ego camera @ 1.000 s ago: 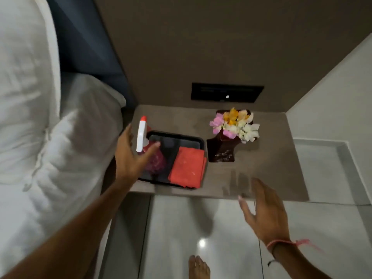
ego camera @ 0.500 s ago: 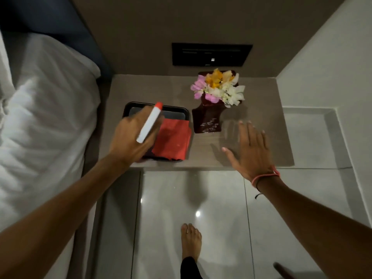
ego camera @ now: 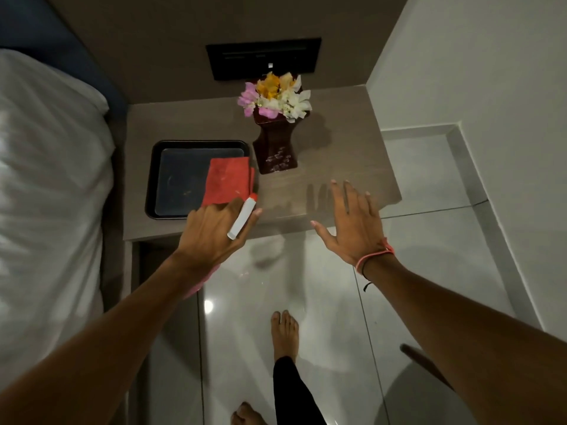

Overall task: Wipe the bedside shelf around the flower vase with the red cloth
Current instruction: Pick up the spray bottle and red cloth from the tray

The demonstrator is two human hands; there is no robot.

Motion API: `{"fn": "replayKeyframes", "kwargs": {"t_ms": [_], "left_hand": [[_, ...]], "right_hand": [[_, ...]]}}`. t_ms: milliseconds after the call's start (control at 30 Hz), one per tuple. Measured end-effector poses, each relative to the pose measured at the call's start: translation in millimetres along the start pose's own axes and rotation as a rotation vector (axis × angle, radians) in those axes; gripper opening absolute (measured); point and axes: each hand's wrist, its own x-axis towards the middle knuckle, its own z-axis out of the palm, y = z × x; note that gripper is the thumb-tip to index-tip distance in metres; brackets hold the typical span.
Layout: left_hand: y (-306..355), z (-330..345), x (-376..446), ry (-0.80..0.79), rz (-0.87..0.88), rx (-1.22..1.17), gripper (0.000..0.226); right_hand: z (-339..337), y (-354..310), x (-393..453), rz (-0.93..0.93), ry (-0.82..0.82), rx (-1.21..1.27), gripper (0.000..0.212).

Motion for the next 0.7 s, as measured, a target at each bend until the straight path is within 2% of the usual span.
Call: {"fn": "replayKeyframes", "kwargs": {"t_ms": [133,200,267,400,500,600,700], "left_hand": [[-8.5,-3.9,-2.6,0.002,0.022,0.026,0.048],[-17.8,-9.4,-3.5,0.019,-0.009,-0.007,0.059],[-27.9,-19.5,-2.4,0.062,-0.038,-0.053,0.06],[-53.6,-52.4,15.9,0.319,-0.048,-0.122,0.043],[-73.9,-75.1,39.2,0.474,-0.132,-0.217,0.046],[-88.3,-85.3,64.4,0.62,-0.15,-0.284,0.034],[-103.8,-82.6,90.3,0.703,-0.179,-0.352,0.042]], "right_hand": [[6.6,-2.8,-4.2,0.01,-0.002,-0.004,0.092],[9.2,-6.2,-3.7,-0.001,-0.008,-0.011,0.092],[11.8,-12.4,-1.7,-0.02,-0.012,-0.012,0.092],[16.7,-38.0,11.3,-0.074,-0.039,-0.02,0.092],[18.5,-61.4,26.8,-0.126,-0.06,-0.01,0.091],[17.8,-86.8,45.3,-0.186,-0.049,0.013,0.09],[20.5,-110.5,67.4,-0.245,-0.031,0.064,0.085]]}}
